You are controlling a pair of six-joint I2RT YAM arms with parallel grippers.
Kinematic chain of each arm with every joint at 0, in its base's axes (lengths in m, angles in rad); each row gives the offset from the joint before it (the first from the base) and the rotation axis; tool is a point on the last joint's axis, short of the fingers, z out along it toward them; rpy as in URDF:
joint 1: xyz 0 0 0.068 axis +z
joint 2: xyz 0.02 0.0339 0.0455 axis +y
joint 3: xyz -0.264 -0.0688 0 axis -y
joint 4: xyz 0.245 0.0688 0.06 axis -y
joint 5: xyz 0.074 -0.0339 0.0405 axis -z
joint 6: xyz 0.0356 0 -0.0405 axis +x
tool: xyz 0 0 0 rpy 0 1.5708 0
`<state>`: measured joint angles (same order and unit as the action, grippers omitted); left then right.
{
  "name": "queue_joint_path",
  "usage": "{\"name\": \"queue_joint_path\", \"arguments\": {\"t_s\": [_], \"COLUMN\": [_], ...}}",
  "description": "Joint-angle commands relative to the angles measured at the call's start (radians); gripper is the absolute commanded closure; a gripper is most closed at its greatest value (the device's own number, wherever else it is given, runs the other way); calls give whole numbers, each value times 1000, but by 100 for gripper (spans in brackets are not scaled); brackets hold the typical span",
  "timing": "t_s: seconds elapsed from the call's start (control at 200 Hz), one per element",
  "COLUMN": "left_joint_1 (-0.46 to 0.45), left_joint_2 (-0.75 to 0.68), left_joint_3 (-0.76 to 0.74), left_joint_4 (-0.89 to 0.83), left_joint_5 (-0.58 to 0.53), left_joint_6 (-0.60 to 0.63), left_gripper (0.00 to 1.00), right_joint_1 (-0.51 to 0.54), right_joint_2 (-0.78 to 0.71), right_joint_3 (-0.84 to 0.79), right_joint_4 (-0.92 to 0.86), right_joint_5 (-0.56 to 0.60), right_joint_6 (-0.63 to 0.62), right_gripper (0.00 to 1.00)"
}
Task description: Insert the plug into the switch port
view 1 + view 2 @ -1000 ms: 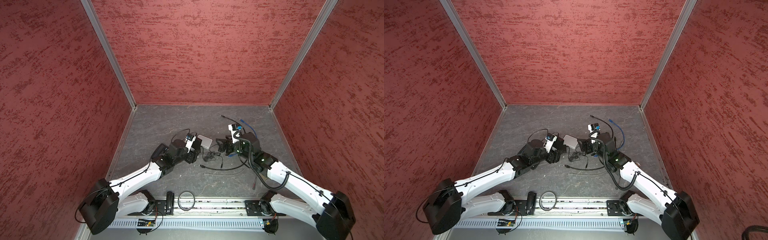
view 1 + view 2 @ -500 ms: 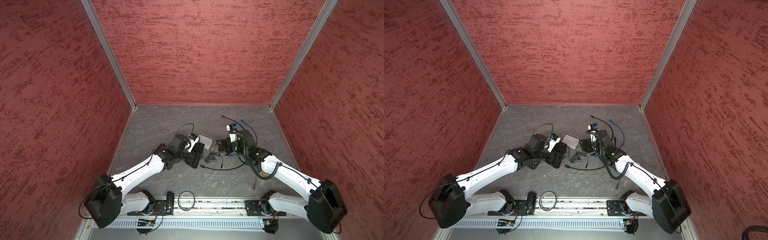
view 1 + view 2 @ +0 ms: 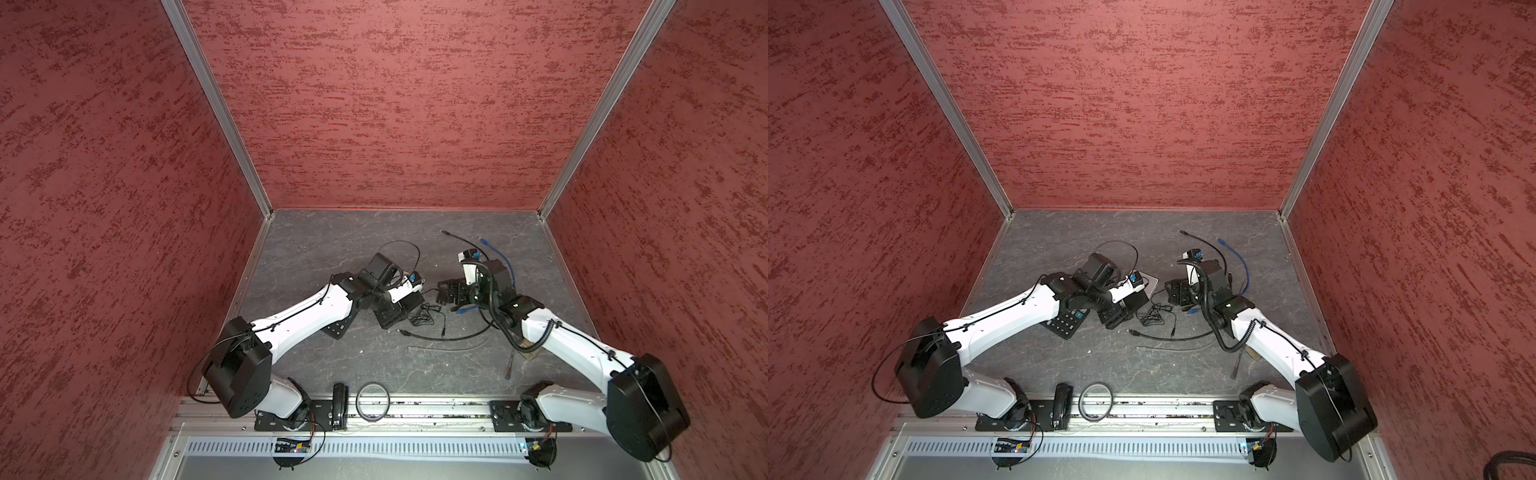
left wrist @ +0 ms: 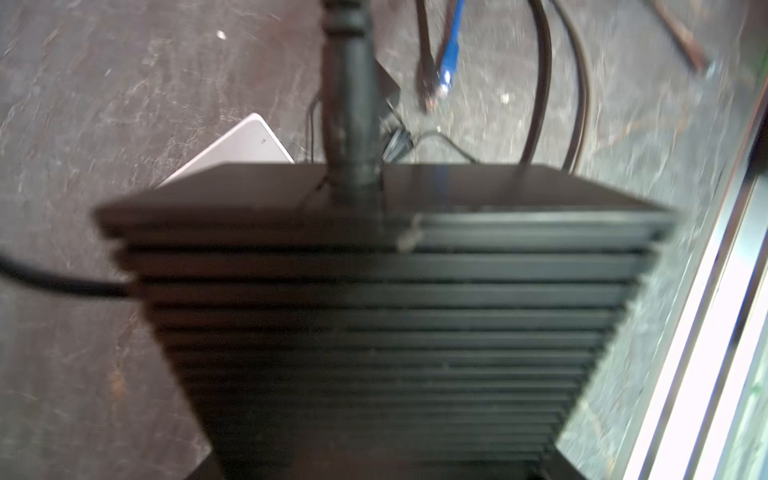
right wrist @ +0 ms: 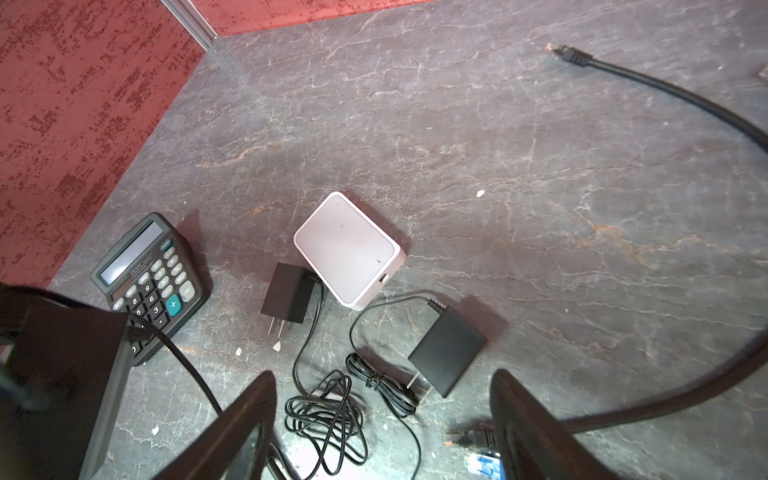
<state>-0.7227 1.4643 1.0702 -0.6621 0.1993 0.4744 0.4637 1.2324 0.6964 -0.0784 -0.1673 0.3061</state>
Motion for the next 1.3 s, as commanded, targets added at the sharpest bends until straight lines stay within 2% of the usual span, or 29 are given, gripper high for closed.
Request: {"name": "queue_joint_path", "arguments": {"t_s": [0.0, 0.11, 0.235, 0.401, 0.621, 0.706, 0.766, 1.022, 1.217, 1.292], "left_joint_1": [6, -17, -73, -91, -96, -98, -103, -102, -98, -97], "left_joint_2": [19, 73, 153, 223, 257, 270, 272, 265, 248, 229], "left_joint_3": [4, -13, -27, -32, -38, -31, -29, -26, -10, -10], "left_joint_4": [-73, -66, -20, 22, 40, 24, 19, 24, 1, 1], "left_joint_5": [-15, -18, -80, -107, -142, -142, -146, -180, -178, -181], "left_joint_6": [185, 192, 209, 200, 190, 188, 183, 163, 150, 144], "left_gripper": [98, 96, 95, 91, 73, 59, 57, 36, 25, 16], "right_joint_1": [-5, -5, -5, -5, -5, -5, -5, -5, -5, -6], "right_joint_2": [11, 24, 45, 59, 73, 84, 94, 121, 137, 140], "right_joint_3": [-14, -13, -3, 7, 10, 12, 15, 16, 23, 24], "right_joint_4": [23, 35, 45, 33, 28, 29, 29, 39, 50, 55], "right_joint_5": [-28, -64, -94, -102, -96, -96, -98, -106, -114, -121], "right_joint_6": [-2, -6, -1, -2, -1, -2, -6, -22, -29, -33], "right_gripper": [18, 18, 15, 15, 15, 15, 16, 16, 15, 16]}}
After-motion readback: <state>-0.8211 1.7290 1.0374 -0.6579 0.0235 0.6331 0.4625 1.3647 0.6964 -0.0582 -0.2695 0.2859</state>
